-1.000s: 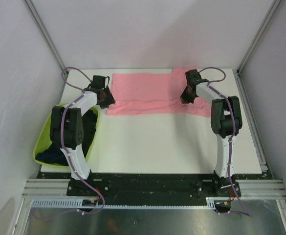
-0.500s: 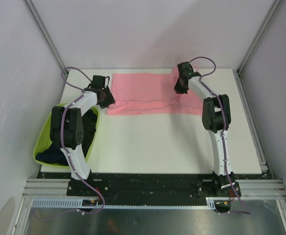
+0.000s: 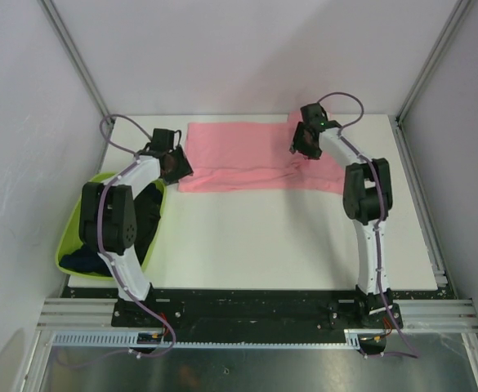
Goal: Fold and stack the t-shirts
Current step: Fold the flattened tshirt in 1/3 of the way
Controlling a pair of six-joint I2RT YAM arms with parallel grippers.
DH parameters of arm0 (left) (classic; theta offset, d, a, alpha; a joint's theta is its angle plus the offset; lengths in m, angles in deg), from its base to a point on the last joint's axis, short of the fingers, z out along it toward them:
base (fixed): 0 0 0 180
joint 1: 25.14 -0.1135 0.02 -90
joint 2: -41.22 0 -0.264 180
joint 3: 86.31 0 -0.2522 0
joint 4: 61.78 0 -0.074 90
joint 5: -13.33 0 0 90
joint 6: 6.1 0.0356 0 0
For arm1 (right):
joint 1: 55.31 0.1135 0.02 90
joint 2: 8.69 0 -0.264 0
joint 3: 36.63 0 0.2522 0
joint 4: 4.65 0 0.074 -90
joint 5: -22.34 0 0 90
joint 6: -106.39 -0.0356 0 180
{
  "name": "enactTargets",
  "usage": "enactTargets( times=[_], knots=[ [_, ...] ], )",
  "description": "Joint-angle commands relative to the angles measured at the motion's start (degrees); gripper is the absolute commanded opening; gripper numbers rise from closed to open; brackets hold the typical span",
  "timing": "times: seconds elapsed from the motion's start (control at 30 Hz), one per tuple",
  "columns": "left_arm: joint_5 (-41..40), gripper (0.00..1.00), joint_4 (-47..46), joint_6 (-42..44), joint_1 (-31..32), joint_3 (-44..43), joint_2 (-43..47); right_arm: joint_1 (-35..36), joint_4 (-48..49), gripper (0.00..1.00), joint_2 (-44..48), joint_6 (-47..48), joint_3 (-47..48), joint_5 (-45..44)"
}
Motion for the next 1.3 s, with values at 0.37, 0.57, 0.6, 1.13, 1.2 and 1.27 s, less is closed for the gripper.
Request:
enactTargets(
  times=[0.37, 0.57, 0.6, 1.13, 1.2, 1.27],
  knots=[
    [0.1, 0.45, -0.6, 0.2, 0.1, 5.2, 7.1, -10.8, 4.3, 0.43, 25.8, -8.9, -33.8, -0.9],
    [-0.1, 0.44, -0.7, -0.4, 0.2, 6.0, 6.7, -13.7, 4.5, 0.42, 30.2, -9.8, -40.8, -3.9],
    [-0.1, 0.44, -0.6, -0.4, 0.2, 6.0, 6.6, -14.1, 4.6, 0.42, 30.7, -9.8, -41.7, -4.2],
    [-0.1, 0.43, -0.7, -0.8, 0.2, 6.5, 5.8, -18.1, 12.6, 0.44, 33.1, -12.4, -50.5, -4.6],
    [-0.1, 0.43, -0.6, -0.8, 0.2, 6.6, 5.7, -18.2, 13.8, 0.44, 32.6, -12.9, -50.6, -4.5],
    [-0.2, 0.43, -0.6, -0.9, 0.2, 6.7, 5.6, -18.3, 14.8, 0.42, 32.1, -13.4, -50.6, -4.4]
  ],
)
